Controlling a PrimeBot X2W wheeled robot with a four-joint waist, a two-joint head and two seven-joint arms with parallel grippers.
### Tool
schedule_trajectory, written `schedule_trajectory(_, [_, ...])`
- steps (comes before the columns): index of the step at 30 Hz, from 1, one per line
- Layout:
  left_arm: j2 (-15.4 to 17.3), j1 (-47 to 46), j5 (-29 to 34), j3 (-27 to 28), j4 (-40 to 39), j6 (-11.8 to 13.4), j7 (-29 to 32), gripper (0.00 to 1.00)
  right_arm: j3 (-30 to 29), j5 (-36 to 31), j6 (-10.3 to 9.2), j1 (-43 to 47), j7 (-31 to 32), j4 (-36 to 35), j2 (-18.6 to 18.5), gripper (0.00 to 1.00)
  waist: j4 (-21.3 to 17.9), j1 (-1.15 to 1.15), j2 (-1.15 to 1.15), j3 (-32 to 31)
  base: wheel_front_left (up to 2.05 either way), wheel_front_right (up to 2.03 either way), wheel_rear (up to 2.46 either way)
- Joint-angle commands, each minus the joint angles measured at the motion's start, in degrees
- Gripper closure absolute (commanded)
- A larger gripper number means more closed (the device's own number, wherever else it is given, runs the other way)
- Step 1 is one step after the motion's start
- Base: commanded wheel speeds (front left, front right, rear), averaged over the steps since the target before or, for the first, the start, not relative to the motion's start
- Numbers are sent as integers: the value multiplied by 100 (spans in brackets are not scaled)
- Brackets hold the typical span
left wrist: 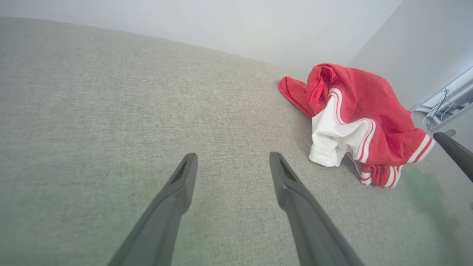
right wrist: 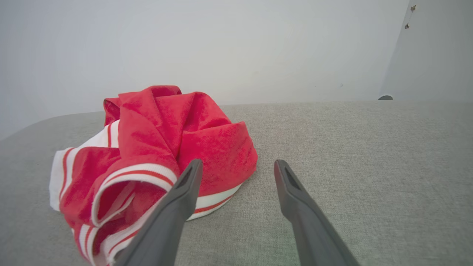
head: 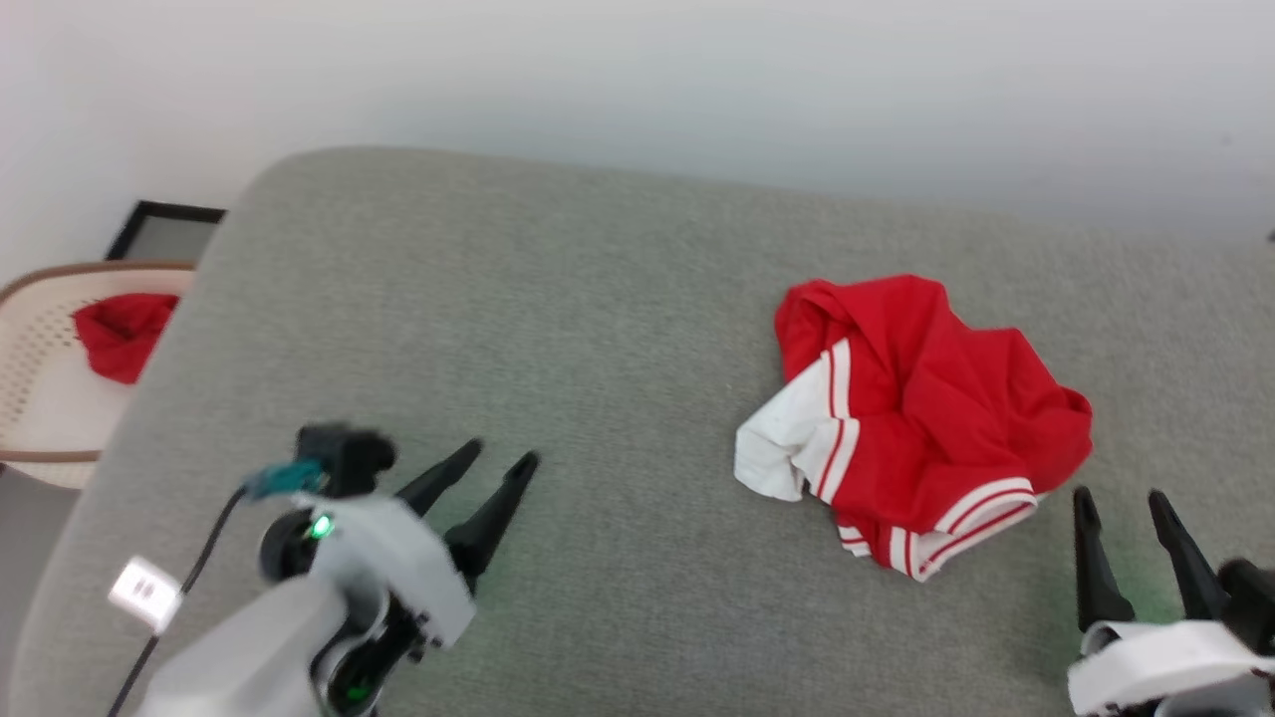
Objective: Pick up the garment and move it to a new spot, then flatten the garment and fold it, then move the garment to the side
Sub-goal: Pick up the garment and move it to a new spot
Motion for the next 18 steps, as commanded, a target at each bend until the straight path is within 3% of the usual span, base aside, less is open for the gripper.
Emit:
schedule_trajectory(1, [3, 286, 105, 173, -10, 13, 4, 0, -61, 31, 2, 127, -4, -7, -42, 0, 334, 0, 0, -341, 0, 0, 0])
schedule_trajectory(9, [-190, 2032, 955, 2458, -282, 13, 1, 0, -233, -19, 2, 496, 43, -121, -145, 0, 351, 0, 0, -503, 0, 0, 0])
schedule_trajectory(14, [-399, 2824, 1788, 3424, -609, 28, 0, 0, -329, -21, 2, 625, 100, -219, -180, 0, 299, 0, 0, -589, 0, 0, 0])
schedule_trajectory(18, [-489, 3177, 2605, 3946, -928, 212, 0, 0, -369, -37, 2, 667, 152, -342, -184, 0, 200, 0, 0, -653, 0, 0, 0])
